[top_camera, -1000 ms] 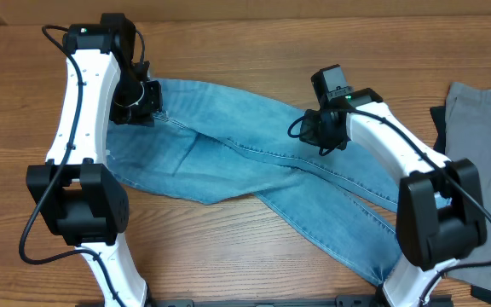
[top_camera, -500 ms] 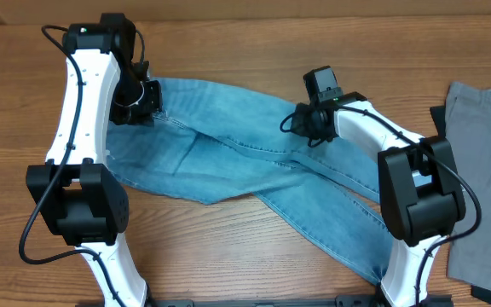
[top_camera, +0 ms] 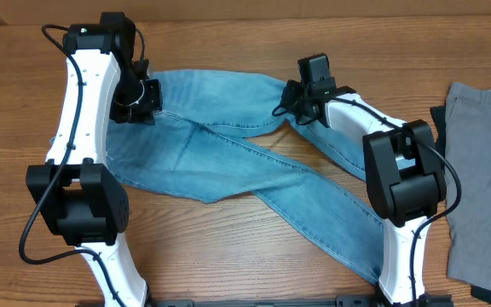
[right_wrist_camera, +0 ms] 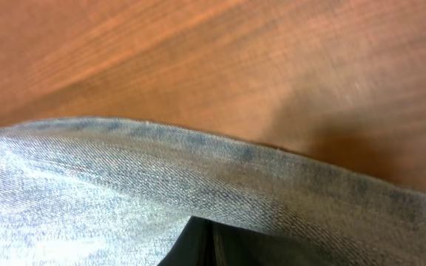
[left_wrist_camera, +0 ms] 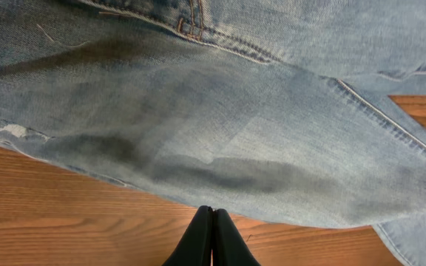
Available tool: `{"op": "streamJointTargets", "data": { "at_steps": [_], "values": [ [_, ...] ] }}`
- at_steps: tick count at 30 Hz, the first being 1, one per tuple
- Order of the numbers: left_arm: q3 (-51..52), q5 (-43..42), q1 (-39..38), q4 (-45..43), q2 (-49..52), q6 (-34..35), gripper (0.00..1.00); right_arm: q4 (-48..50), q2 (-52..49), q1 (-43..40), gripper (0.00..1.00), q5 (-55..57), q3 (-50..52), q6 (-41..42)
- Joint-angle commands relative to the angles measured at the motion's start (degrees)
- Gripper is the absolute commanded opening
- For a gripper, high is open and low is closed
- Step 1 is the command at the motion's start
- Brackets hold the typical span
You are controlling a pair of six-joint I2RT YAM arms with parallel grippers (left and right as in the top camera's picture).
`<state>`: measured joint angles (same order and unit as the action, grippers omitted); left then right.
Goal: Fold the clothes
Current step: 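Pin the waist with the left gripper and pull the leg rightward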
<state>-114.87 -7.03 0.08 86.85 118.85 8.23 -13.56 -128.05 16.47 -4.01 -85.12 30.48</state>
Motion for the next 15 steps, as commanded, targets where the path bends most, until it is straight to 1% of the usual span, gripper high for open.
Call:
{"op": "streamJointTargets", "data": {
  "at_steps": [1, 3, 5, 9, 12, 14, 15],
  "values": [
    [-0.57, -0.04, -0.46, 0.07, 0.2, 0.79, 0.04, 4.55, -3.82, -0.48, 0.04, 2.89, 1.01, 1.16],
    [-0.57, -0.04, -0.46, 0.09, 0.2, 0.79, 0.04, 8.26, -3.82, -0.48, 0.04, 2.89, 1.01, 1.29],
    [-0.57, 0.0, -0.46, 0.09, 0.22, 0.79, 0.04, 14.1, -3.82, -0.48, 0.04, 3.3, 1.01, 1.22],
    [-0.57, 0.94, -0.35, 0.09, 0.2, 0.81, 0.04, 18.01, -3.8, -0.5, 0.04, 4.37, 1.01, 0.46],
    [-0.57, 1.55, -0.35, 0.17, 0.22, 0.79, 0.04, 20.94, -3.23, -0.85, 0.04, 4.11, 0.96, -2.43],
    [-0.57, 1.6, -0.33, 0.33, 0.22, 0.76, 0.04, 20.24, -1.68, -1.36, 0.18, 3.67, 0.66, -3.91],
    [-0.57, 1.68, -0.33, 0.37, 0.2, 0.76, 0.04, 19.17, -0.31, -1.64, 0.27, 3.67, 0.59, -3.96]
  ]
}}
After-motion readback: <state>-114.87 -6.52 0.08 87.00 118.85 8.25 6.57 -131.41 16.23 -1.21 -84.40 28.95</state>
